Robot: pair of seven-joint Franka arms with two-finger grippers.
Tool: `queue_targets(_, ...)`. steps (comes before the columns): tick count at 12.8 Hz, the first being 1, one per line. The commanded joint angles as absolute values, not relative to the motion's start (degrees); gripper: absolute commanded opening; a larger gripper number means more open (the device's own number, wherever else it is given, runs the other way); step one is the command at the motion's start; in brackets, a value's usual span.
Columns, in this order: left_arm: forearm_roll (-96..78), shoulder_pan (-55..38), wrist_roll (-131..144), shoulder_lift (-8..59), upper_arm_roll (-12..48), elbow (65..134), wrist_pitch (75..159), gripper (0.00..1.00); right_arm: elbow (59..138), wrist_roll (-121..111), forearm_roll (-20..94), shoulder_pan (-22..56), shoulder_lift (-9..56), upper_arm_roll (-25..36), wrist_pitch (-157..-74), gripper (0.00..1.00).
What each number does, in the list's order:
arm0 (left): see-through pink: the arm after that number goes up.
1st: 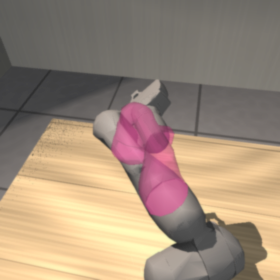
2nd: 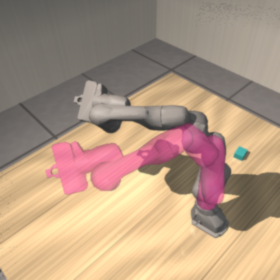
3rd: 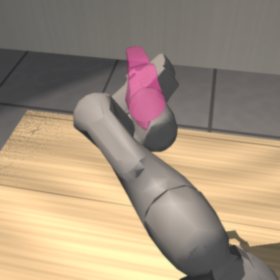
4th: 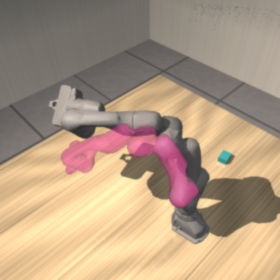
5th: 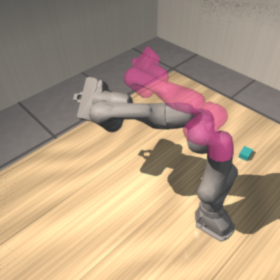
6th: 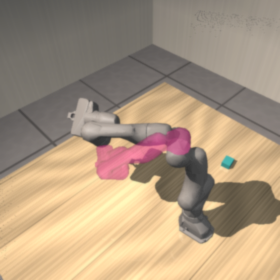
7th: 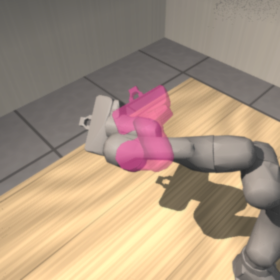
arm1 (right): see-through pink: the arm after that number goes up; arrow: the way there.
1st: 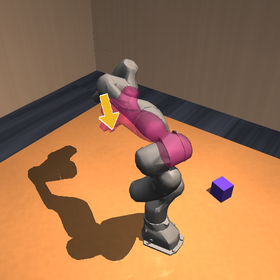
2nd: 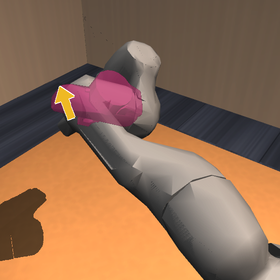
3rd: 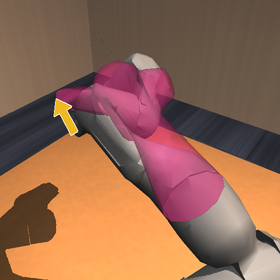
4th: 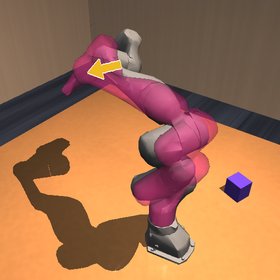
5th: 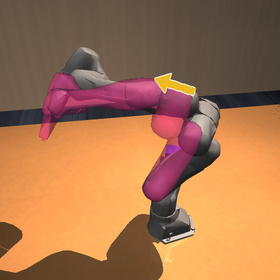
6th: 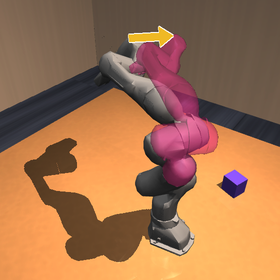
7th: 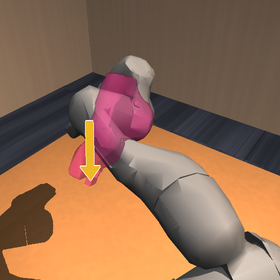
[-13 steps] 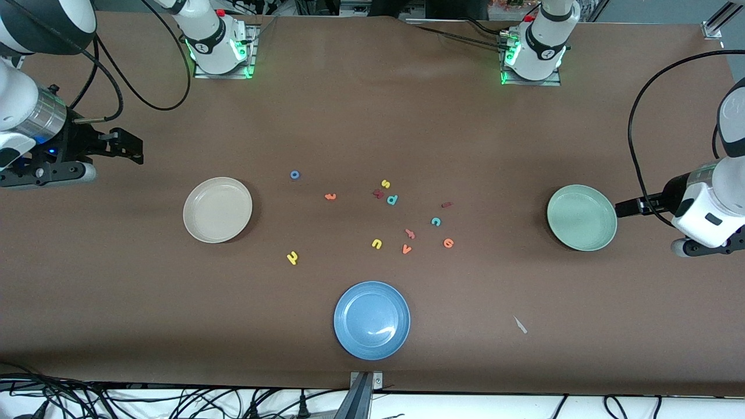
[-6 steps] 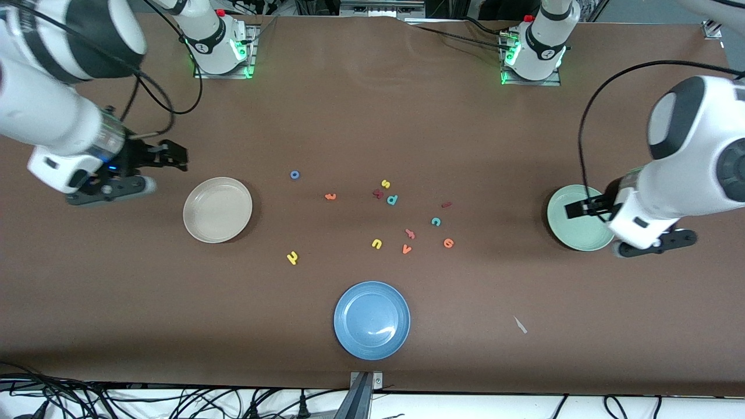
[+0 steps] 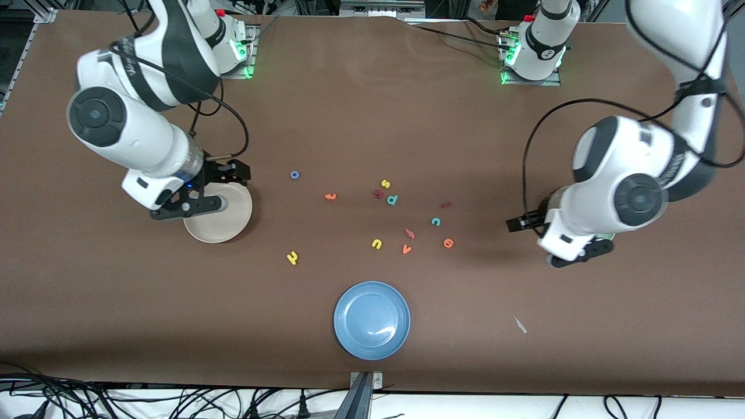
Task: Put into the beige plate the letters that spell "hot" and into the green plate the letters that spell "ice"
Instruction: 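Reach the right gripper to the blue ring while the left gripper reaches the pink bar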
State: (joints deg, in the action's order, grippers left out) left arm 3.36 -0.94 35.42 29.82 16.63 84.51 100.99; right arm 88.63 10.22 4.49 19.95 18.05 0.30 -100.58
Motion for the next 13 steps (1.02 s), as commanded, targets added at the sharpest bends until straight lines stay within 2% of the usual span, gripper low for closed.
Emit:
queue_targets(1,0.01,-2.81,37.35,28.3,16.08,93.58,110.35,1.0,90.77,14.4,5.98,20.48,18.98,-1.39,-103.87,1.0)
queue_targets(3,-0.44,-3.77,37.35,28.39,16.08,98.06,115.38,1.0,98.13,16.51,5.19,20.13,18.38,-4.47,-109.91,1.0)
queue_targets(6,-0.44,-6.58,37.35,29.96,16.08,103.26,122.94,1.0,110.19,17.14,5.19,19.95,15.91,-5.18,-119.68,1.0)
queue_targets(10,-0.35,-8.08,45.24,33.39,16.0,103.62,126.81,0.99,122.22,19.85,5.1,20.04,14.77,-8.08,-132.41,1.0)
queue_targets(13,0.18,-9.66,38.35,33.49,16.08,103.71,126.74,0.9,127.69,22.59,5.1,20.04,15.11,-9.67,-140.09,1.0)
